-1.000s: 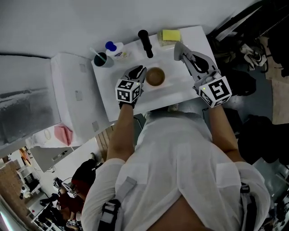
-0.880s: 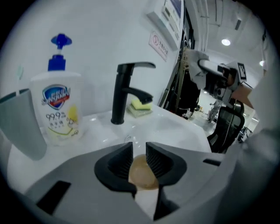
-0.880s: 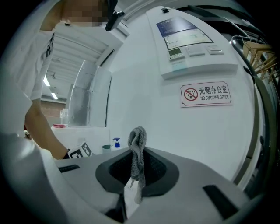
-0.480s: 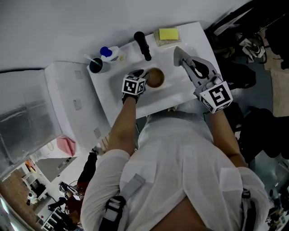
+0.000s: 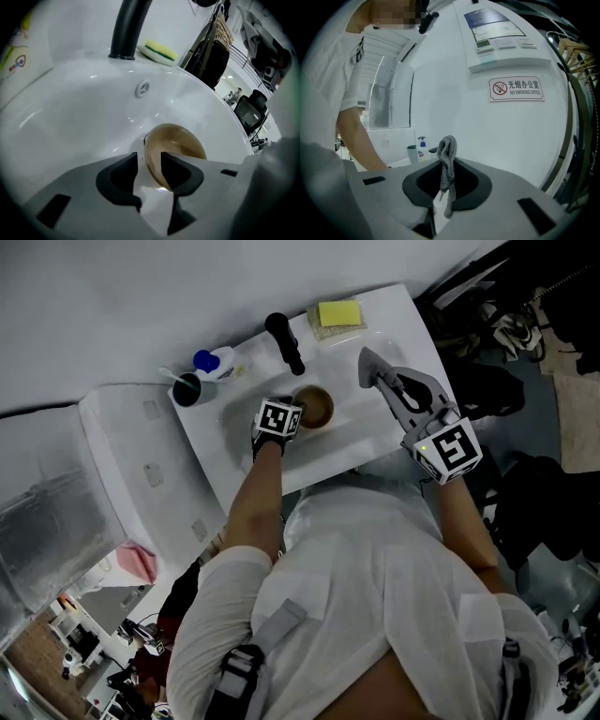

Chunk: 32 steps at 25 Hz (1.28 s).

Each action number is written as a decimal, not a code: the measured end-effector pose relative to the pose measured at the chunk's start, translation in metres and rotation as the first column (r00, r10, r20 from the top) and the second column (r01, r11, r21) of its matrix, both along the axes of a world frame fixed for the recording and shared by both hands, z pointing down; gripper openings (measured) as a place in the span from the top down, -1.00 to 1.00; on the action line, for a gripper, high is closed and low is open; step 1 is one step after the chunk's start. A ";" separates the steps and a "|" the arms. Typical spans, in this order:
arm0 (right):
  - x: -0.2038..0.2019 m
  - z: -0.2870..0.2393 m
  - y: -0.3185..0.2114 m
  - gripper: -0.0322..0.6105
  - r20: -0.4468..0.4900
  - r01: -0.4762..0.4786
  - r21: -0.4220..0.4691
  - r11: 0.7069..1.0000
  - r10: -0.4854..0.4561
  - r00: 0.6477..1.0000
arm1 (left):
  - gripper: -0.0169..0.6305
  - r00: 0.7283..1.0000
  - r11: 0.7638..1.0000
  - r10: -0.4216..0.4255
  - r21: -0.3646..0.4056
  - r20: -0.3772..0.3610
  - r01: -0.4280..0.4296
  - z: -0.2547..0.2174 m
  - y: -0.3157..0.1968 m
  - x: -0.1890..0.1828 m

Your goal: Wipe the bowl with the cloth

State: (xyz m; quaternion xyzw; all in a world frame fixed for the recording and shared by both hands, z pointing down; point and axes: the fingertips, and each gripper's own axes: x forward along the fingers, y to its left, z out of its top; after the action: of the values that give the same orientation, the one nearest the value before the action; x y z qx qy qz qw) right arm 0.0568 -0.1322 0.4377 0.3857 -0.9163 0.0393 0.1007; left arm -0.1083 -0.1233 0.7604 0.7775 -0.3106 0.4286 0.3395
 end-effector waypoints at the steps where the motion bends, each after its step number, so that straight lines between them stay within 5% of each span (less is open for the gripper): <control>1: 0.000 0.001 0.000 0.76 0.000 0.000 -0.003 1.000 0.000 1.000 | 0.45 1.000 1.000 -0.004 -0.012 0.003 0.004 0.003 0.001 0.000; 3: 0.000 0.002 0.000 0.76 -0.001 0.002 -0.008 1.000 -0.002 1.000 | 0.47 1.000 1.000 -0.009 -0.024 0.000 0.009 0.006 0.002 0.002; 8: -0.003 0.006 0.002 0.76 -0.004 0.012 -0.018 1.000 -0.012 1.000 | 0.88 1.000 1.000 -0.025 -0.004 -0.008 0.025 -0.001 -0.003 0.007; 18: -0.035 0.029 0.011 0.76 -0.031 0.129 -0.065 0.990 -0.131 0.991 | 0.89 0.995 0.995 -0.096 -0.003 -0.027 0.096 -0.068 0.002 0.022; 29: -0.069 0.064 0.028 0.76 -0.206 0.329 -0.097 0.939 -0.343 0.917 | 0.89 0.999 0.998 -0.039 0.059 -0.002 0.039 -0.162 -0.008 0.041; 32: -0.073 0.078 0.037 0.76 -0.306 0.375 -0.118 0.920 -0.393 0.867 | 0.89 0.999 0.999 -0.031 0.042 0.013 0.030 -0.165 -0.004 0.040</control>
State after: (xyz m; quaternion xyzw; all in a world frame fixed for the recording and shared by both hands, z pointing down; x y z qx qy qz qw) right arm -0.0166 -0.0954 0.5156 0.1943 -0.9440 -0.0203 0.2659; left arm -0.0683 -0.1276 0.5950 0.7768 -0.3336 0.4220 0.3274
